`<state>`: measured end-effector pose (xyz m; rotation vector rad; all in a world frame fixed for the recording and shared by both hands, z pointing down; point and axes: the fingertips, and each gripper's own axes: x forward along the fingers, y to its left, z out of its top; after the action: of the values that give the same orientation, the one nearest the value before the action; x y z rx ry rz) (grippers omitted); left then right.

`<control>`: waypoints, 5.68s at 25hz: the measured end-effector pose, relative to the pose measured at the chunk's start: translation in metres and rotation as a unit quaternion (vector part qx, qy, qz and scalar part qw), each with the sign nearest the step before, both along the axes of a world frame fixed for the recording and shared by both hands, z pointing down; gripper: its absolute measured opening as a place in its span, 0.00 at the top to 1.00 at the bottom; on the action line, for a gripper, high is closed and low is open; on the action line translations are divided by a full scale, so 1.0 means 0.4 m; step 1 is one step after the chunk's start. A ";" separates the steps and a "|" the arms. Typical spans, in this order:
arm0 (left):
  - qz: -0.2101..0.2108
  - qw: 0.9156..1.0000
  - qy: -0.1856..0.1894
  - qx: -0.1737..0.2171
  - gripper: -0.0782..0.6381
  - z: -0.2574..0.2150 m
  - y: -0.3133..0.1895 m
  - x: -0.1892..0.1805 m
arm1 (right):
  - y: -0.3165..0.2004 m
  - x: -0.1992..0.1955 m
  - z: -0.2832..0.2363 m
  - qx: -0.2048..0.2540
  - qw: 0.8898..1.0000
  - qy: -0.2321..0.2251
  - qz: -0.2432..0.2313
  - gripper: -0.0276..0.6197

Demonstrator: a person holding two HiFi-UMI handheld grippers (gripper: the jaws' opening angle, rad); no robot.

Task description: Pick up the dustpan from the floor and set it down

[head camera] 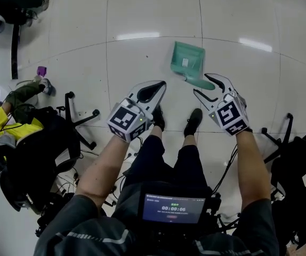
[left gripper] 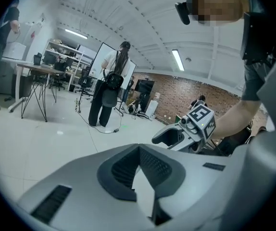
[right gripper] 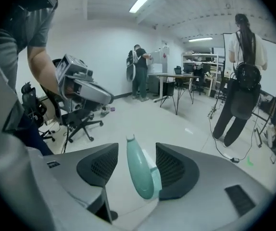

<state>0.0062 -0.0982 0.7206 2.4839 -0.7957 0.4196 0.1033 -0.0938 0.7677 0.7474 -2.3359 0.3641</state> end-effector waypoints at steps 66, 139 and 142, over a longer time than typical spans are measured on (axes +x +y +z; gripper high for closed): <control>-0.054 0.970 0.085 0.223 0.85 -1.306 0.385 -0.255 | 0.469 -0.279 -1.435 0.170 0.966 -0.164 -0.109 0.74; -0.150 0.977 0.034 0.151 0.84 -1.056 -0.740 -0.343 | -0.754 -0.302 -1.183 0.149 0.965 -0.178 -0.119 0.76; -0.138 0.979 0.039 0.144 0.84 -0.968 -0.829 -0.409 | -0.848 -0.375 -1.095 0.145 0.968 -0.170 -0.116 0.76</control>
<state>-0.1574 -0.4298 0.3335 2.5749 -1.2227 0.1133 -0.0467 -0.4330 0.3296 0.5659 -2.8073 0.0467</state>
